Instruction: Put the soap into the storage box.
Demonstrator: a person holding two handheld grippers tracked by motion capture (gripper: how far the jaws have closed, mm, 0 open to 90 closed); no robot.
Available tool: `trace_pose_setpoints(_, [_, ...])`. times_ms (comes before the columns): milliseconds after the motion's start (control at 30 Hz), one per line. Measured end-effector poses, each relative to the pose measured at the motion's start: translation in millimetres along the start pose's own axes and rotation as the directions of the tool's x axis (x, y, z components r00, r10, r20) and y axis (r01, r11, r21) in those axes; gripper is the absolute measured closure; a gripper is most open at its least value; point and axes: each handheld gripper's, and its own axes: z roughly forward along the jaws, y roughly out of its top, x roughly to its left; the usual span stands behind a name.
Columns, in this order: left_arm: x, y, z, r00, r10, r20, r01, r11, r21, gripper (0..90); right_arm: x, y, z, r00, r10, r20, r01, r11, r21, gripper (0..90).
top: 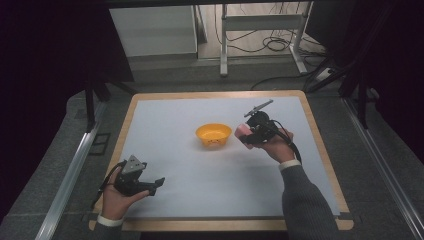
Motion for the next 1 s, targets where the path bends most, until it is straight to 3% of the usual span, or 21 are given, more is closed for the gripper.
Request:
trace_pose_setpoints(167, [0.0, 0.0, 0.1, 1.0000, 0.002, 0.001, -0.002, 1.0000, 0.003, 13.4, -0.8, 12.7, 5.0, 0.9995, -0.032, 0.007, 0.032, 0.999, -0.002, 59.5])
trace_pose_setpoints(400, [0.0, -0.1, 0.3, 1.0000, 0.001, 0.002, -0.001, 1.0000, 0.003, 13.4, -5.5, 22.6, 10.7, 0.9991, -0.042, -0.005, 0.042, 0.999, 0.001, 59.5])
trace_pose_setpoints(1000, [-1.1, 0.0, 2.8, 1.0000, 0.007, -0.001, -0.007, 0.9999, 0.008, 13.4, -14.7, 33.4, 18.9, 0.9981, -0.057, -0.022, 0.057, 0.998, -0.011, 59.5])
